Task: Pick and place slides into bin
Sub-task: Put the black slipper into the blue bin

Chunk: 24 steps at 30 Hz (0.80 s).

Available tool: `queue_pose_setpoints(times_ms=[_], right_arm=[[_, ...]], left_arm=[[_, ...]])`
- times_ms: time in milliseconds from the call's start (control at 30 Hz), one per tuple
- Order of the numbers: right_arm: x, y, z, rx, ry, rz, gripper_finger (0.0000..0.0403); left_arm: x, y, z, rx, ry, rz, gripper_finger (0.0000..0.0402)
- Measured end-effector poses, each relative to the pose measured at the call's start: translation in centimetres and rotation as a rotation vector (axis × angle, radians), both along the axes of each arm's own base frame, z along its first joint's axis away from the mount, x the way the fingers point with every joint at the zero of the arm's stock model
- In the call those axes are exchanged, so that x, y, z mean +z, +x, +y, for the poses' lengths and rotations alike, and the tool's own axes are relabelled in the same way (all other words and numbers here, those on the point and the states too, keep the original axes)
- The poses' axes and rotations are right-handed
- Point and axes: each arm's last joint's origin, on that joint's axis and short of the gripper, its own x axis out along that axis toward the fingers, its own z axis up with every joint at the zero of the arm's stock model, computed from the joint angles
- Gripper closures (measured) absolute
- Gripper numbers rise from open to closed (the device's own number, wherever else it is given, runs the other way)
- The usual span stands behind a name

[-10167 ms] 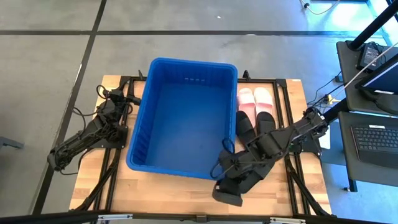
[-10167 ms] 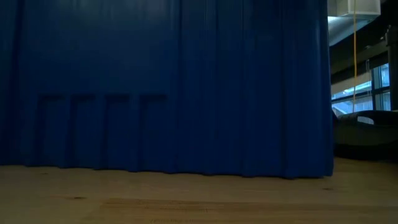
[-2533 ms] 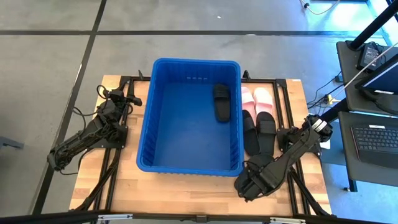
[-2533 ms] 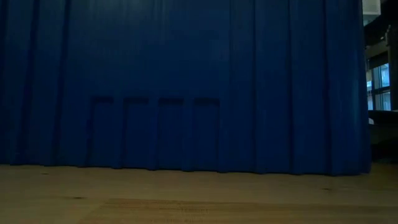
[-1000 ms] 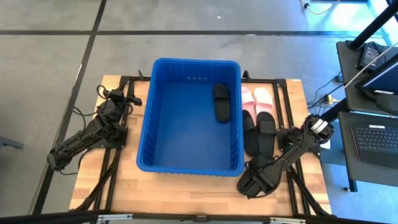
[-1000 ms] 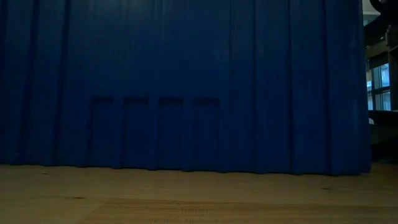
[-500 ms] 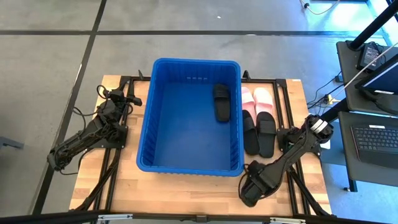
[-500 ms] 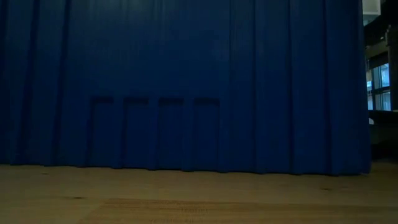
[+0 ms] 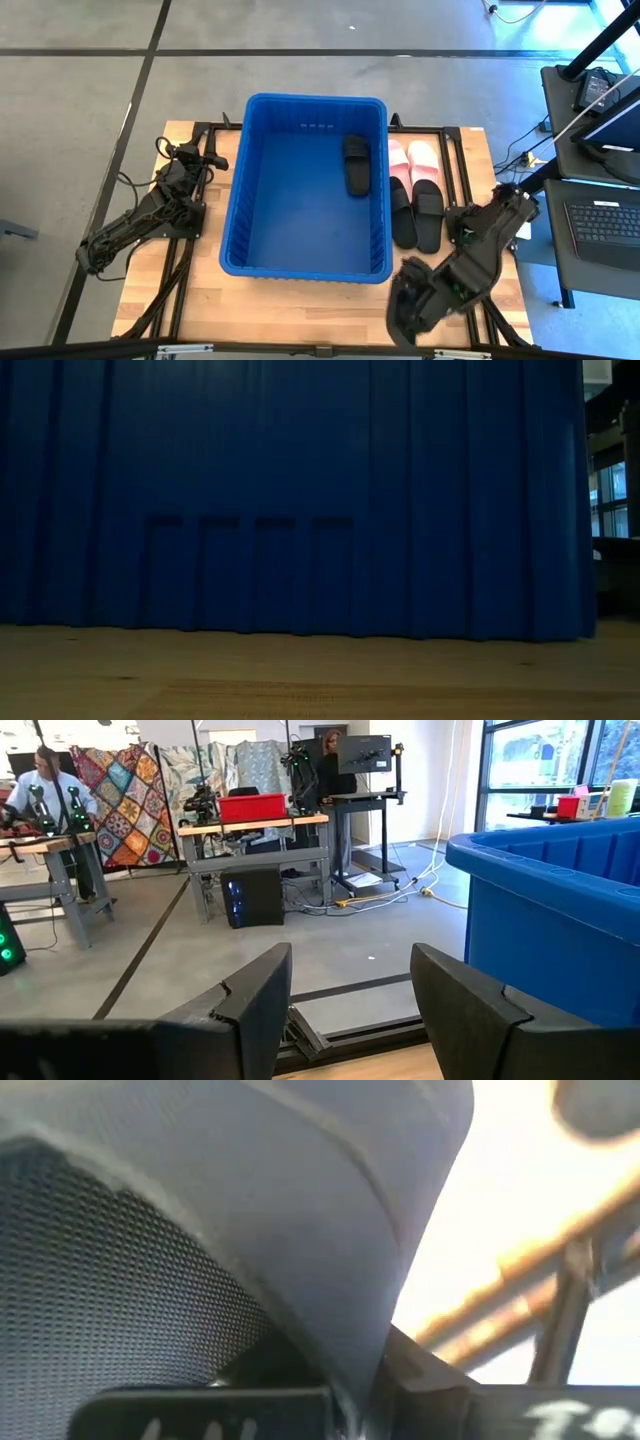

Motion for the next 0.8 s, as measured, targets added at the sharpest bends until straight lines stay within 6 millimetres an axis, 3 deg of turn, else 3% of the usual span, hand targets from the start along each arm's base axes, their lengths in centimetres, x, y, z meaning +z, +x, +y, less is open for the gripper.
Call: queue_pose_setpoints(times_ms=[100, 233, 433, 633, 800], right_arm=[[2.0, 0.3, -1.4, 0.002, -0.092, -0.183, 0.0389], [4.8, 0.8, -3.4, 0.132, -0.274, -0.437, 0.0389], [9.7, 1.5, -7.5, 0.268, -0.538, -0.669, 0.0389], [11.8, 3.5, -13.3, 0.308, -0.906, -0.645, 0.0389], [10.2, 6.6, -18.8, 0.312, -1.033, -0.489, 0.0389]], left_arm=[[0.0, 0.0, 0.0, 0.000, 0.000, 0.000, 0.0200], [0.0, 0.0, 0.0, 0.000, 0.000, 0.000, 0.0200], [0.0, 0.0, 0.0, 0.000, 0.000, 0.000, 0.0200], [0.0, 0.0, 0.0, 0.001, 0.000, -0.001, 0.0200], [0.0, 0.0, 0.0, 0.000, -0.018, -0.103, 0.0200]])
